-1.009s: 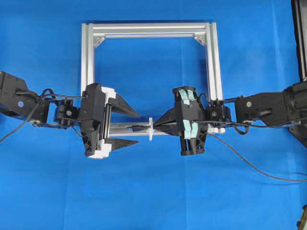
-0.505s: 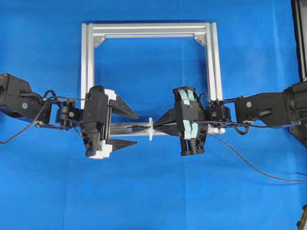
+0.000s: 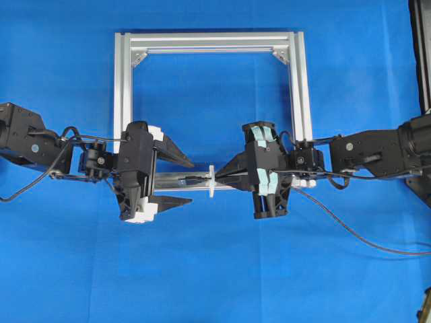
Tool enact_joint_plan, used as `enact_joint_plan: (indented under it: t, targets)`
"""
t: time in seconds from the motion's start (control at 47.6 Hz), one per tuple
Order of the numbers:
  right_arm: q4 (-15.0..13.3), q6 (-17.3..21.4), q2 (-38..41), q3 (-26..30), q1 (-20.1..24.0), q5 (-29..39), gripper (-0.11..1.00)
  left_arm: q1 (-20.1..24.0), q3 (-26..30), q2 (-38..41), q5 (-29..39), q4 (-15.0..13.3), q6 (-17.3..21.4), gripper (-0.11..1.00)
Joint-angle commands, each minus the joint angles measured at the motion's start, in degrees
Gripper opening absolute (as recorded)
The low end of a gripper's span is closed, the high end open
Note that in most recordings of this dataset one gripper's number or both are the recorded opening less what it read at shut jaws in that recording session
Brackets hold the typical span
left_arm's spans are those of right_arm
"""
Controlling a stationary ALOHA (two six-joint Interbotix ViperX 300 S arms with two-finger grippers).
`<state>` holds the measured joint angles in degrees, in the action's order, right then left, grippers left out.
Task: Insert the wire through the string loop located in the center.
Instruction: 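Close the left gripper on the USB plug beside the right gripper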
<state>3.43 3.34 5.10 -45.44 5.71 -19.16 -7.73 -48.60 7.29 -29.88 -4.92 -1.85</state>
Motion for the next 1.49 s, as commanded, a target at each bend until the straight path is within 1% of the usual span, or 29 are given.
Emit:
enact_joint_plan:
  t: [0.0,1.009,1.198,1.24,1.303,1.366,1.472]
  targets:
    - [-0.09,0.00,-0.62,0.62,0.00,-0.26,-0.03,0.09,0.97,-0.70,-0.26,0.00,0.00,0.91]
    - [-0.09,0.00,-0.62,0.62,0.00,-0.26,-0.03,0.09,1.14,-0.62,0.44,0.00,0.00,0.91]
    - [-0.09,0.00,-0.62,0.62,0.00,-0.26,-0.03,0.09,1.14,-0.62,0.44,0.00,0.00,0.89]
    - [-0.09,0.00,-0.62,0.62,0.09,-0.26,-0.03,0.18,1.32,-0.62,0.53,0.00,-0.09,0.86]
    - [-0.09,0.00,-0.62,0.62,0.00,-0.26,-0.03,0.18,1.67,-0.53,0.79,0.00,-0.35,0.78]
    - [-0.09,0.00,-0.62,0.62,0.00,-0.26,-0.03,0.09,1.76,-0.53,1.14,0.00,-0.62,0.61]
    - [-0.09,0.00,-0.62,0.53,0.00,-0.26,-0.03,0.09,1.76,-0.44,1.14,0.00,-0.70,0.29]
